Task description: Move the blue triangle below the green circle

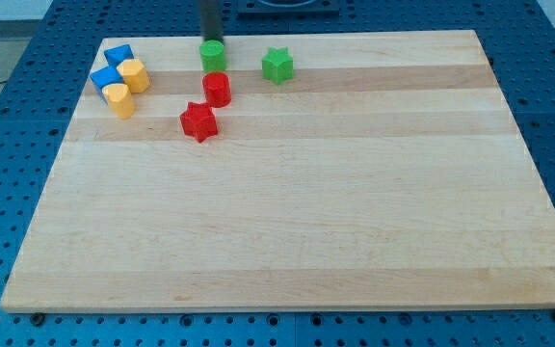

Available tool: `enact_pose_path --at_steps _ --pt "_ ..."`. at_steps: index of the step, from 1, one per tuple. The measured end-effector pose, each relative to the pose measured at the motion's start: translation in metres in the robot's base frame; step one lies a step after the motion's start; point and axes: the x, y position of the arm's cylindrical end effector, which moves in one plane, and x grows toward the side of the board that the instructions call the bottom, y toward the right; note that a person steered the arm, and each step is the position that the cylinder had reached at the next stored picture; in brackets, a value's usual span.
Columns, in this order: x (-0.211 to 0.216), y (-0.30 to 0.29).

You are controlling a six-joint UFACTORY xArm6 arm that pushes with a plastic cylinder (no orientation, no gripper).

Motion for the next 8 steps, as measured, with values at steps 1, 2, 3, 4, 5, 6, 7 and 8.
enact_pose_path --at_steps 1,2,3,4,5,6,7,8 --pt "0.000 -0.028" --pt "0.000 -0.085" --pt "0.000 -0.132" --pt "0.046 -0.138" --pt "0.068 -0.103" --pt "0.058 -0.088" --pt "0.045 -0.084" --pt "0.065 -0.050"
